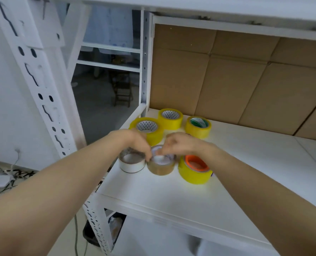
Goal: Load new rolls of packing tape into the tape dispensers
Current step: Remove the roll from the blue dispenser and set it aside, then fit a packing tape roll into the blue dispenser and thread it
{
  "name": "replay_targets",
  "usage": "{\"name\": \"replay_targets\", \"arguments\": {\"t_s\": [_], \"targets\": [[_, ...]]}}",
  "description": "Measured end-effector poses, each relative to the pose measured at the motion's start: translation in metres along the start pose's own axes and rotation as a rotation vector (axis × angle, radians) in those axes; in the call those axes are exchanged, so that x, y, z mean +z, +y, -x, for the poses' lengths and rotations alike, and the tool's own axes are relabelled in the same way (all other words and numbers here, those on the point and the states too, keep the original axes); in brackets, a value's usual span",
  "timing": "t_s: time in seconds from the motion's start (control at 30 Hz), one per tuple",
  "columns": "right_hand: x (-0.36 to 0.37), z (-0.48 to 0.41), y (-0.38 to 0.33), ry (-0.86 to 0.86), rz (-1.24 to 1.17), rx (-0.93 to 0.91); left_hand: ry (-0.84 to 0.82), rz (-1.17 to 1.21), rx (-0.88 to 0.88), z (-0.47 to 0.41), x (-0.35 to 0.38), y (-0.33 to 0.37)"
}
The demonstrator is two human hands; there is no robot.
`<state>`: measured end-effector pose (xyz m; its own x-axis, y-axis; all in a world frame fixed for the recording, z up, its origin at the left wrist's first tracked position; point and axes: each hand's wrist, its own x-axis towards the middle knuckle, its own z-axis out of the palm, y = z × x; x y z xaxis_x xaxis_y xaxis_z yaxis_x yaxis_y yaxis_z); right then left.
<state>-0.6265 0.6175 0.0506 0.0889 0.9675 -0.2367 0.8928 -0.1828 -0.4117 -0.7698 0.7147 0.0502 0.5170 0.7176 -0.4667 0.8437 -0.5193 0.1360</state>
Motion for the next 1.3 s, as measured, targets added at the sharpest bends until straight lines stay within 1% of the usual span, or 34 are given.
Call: {"name": "replay_targets", "arguments": {"t_s": [0.07, 0.13, 0.2, 0.27, 0.33, 0.37, 0.43, 0.5, 0.6, 0.7, 0.77, 0.87, 0.93, 1.0, 1.1, 1.3], "targets": [[-0.020, -0.010, 0.011, 0.145, -0.117, 0.032, 0.076, 0.032, 0.005, -0.007, -0.008, 0.006], [-0.036, -0.024, 0.035, 0.297, -0.025, 0.090, 0.147, -0.008, 0.006, -0.015, -0.014, 0.015], [-0.044, -0.040, 0.069, 0.377, 0.126, 0.148, 0.184, -0.006, 0.015, -0.020, -0.021, 0.024], [-0.047, -0.055, 0.102, 0.332, 0.211, 0.168, 0.206, 0.021, 0.025, -0.026, -0.026, 0.035], [-0.043, -0.067, 0.124, 0.259, 0.234, 0.216, 0.218, 0.040, 0.032, -0.032, -0.030, 0.044], [-0.040, -0.071, 0.131, 0.230, 0.260, 0.262, 0.225, 0.051, 0.031, -0.034, -0.031, 0.049], [-0.034, -0.080, 0.138, 0.184, 0.386, 0.289, 0.241, 0.079, 0.029, -0.039, -0.034, 0.056], [-0.029, -0.089, 0.143, 0.165, 0.446, 0.285, 0.271, 0.103, 0.030, -0.043, -0.036, 0.063], [-0.027, -0.096, 0.145, 0.201, 0.426, 0.316, 0.306, 0.159, 0.050, -0.046, -0.039, 0.071], [-0.028, -0.089, 0.145, 0.216, 0.346, 0.304, 0.321, 0.183, 0.078, -0.047, -0.040, 0.077], [-0.029, -0.077, 0.145, 0.256, 0.268, 0.281, 0.341, 0.205, 0.126, -0.048, -0.041, 0.081], [-0.033, -0.048, 0.141, 0.401, 0.029, 0.301, 0.366, 0.241, 0.227, -0.049, -0.044, 0.090], [-0.038, -0.025, 0.138, 0.508, -0.147, 0.300, 0.365, 0.212, 0.290, -0.049, -0.045, 0.101], [-0.041, 0.002, 0.133, 0.590, -0.252, 0.331, 0.365, 0.205, 0.353, -0.049, -0.044, 0.115], [-0.043, 0.044, 0.128, 0.682, -0.307, 0.389, 0.315, 0.250, 0.457, -0.041, -0.037, 0.142], [-0.033, 0.138, 0.137, 0.756, -0.324, 0.583, 0.284, 0.163, 0.646, -0.012, -0.015, 0.211]]}}
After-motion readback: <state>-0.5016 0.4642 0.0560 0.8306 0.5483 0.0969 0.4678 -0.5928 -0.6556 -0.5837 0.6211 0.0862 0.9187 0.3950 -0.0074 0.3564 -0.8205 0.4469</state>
